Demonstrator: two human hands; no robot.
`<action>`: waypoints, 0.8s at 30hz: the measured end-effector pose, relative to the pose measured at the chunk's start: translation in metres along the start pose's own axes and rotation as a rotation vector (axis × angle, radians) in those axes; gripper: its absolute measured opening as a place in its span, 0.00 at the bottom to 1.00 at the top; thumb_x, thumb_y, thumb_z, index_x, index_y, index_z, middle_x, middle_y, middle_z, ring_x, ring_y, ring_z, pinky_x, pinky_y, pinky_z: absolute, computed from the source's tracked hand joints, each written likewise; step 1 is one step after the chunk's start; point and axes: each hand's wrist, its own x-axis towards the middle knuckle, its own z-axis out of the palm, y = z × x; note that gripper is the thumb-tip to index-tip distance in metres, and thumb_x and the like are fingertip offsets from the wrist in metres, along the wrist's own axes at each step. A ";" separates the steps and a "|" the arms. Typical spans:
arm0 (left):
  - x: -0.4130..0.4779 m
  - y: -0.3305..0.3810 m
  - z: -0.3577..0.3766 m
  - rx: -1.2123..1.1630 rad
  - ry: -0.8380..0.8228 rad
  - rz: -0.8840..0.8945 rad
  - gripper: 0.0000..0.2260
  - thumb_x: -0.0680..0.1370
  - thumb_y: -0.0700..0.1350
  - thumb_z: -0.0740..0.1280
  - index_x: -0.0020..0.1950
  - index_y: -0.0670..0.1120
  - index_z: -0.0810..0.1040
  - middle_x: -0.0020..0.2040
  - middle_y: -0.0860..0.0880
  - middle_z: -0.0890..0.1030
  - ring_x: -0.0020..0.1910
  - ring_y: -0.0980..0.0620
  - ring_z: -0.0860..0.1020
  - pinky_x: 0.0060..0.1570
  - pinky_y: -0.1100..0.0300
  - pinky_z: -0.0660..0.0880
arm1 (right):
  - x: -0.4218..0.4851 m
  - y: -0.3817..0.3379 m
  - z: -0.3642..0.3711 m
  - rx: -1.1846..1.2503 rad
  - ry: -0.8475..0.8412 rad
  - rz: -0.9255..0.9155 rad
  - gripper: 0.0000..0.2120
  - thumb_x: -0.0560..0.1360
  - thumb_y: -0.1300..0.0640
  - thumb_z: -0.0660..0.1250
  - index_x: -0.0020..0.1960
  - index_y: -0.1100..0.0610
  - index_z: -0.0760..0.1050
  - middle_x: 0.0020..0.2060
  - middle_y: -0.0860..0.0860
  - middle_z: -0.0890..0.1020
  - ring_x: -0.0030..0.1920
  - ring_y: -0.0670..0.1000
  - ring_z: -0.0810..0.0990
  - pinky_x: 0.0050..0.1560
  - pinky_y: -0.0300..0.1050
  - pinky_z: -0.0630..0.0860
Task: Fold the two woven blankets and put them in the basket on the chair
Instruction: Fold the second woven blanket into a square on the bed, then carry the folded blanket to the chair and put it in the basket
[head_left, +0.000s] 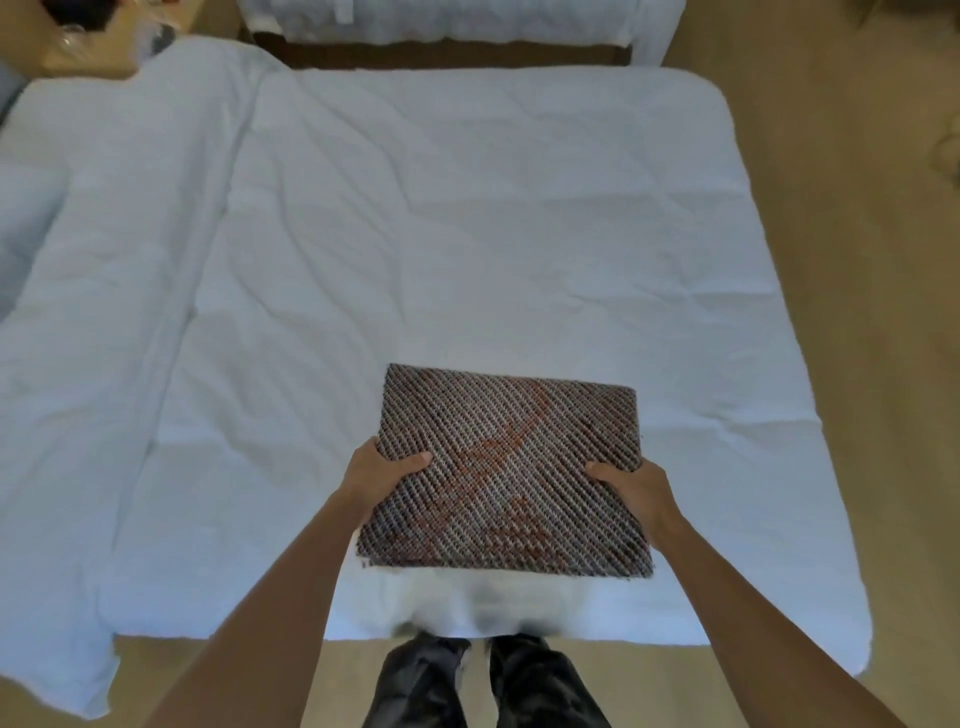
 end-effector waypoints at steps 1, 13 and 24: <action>-0.007 0.005 0.001 -0.005 -0.002 0.006 0.29 0.67 0.50 0.78 0.63 0.43 0.73 0.57 0.46 0.79 0.51 0.46 0.78 0.56 0.53 0.75 | -0.008 0.000 -0.003 0.017 0.008 -0.009 0.21 0.66 0.55 0.77 0.56 0.58 0.78 0.48 0.54 0.83 0.46 0.55 0.83 0.51 0.52 0.79; -0.019 0.057 0.014 0.113 -0.176 0.145 0.31 0.66 0.50 0.79 0.65 0.41 0.74 0.60 0.43 0.79 0.54 0.43 0.79 0.58 0.47 0.76 | -0.072 0.007 -0.034 0.179 0.221 -0.082 0.27 0.65 0.54 0.78 0.60 0.58 0.76 0.51 0.54 0.82 0.49 0.55 0.82 0.55 0.56 0.78; -0.043 0.088 0.048 0.327 -0.495 0.322 0.27 0.67 0.44 0.78 0.64 0.41 0.75 0.58 0.43 0.80 0.51 0.45 0.79 0.56 0.53 0.75 | -0.160 0.079 -0.024 0.342 0.606 -0.026 0.27 0.63 0.48 0.78 0.58 0.55 0.75 0.49 0.52 0.83 0.47 0.54 0.82 0.54 0.55 0.78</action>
